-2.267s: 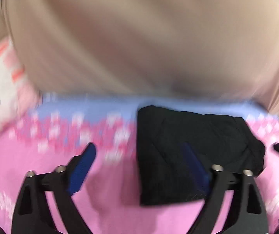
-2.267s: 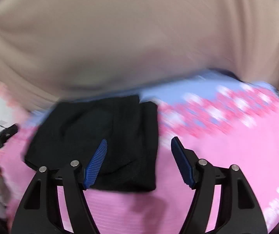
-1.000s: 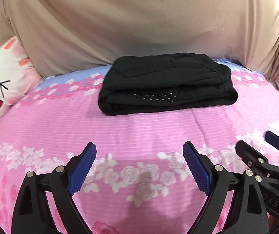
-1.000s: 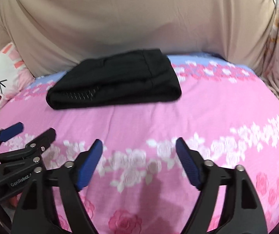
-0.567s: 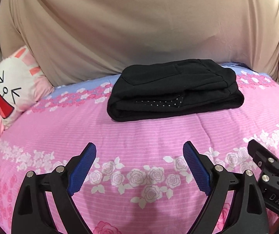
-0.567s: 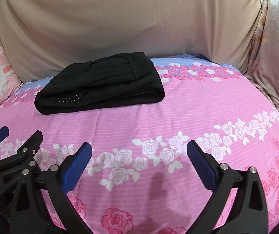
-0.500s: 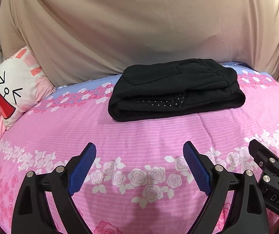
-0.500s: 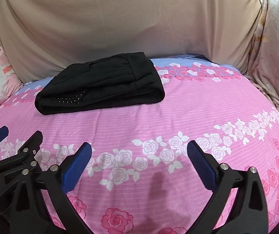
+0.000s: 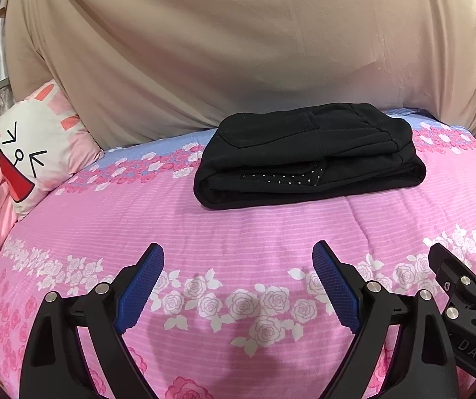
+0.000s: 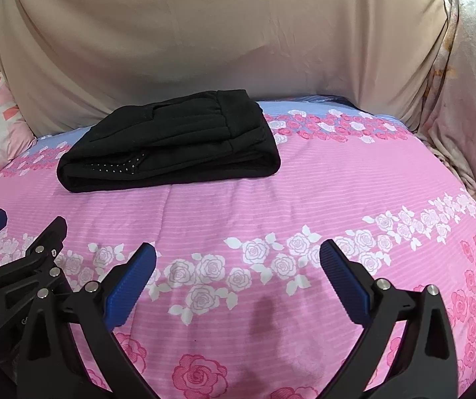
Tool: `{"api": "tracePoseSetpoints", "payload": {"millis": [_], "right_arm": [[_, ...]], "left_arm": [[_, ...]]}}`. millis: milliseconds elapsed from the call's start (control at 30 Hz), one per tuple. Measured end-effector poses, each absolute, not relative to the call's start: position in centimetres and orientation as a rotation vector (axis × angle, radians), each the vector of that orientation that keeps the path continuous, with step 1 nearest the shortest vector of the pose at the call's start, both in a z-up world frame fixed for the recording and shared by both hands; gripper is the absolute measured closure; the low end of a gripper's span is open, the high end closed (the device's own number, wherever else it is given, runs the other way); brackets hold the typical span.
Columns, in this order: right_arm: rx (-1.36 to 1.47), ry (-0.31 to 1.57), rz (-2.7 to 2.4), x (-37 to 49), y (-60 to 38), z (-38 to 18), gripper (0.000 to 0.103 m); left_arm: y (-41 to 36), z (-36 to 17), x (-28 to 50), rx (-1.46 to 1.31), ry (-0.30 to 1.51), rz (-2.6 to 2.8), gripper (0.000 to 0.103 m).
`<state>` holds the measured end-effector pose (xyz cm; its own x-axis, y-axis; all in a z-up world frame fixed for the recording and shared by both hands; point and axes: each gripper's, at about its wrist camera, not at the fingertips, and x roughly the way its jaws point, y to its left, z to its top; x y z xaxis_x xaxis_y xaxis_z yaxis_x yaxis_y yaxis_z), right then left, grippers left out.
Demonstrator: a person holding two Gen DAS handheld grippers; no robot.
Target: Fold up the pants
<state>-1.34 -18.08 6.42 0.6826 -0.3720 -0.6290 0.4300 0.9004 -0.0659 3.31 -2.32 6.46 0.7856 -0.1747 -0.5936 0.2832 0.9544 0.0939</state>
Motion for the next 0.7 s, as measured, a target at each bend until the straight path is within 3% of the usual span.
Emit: {"api": "tracePoseSetpoints", "payload": {"millis": [700], "right_arm": [[0.085,0.686,-0.459,-1.48,-17.74,6.48,0.006]], "left_arm": [[-2.36,5.95,3.69,0.164,0.679,-0.251,0.014]]}}
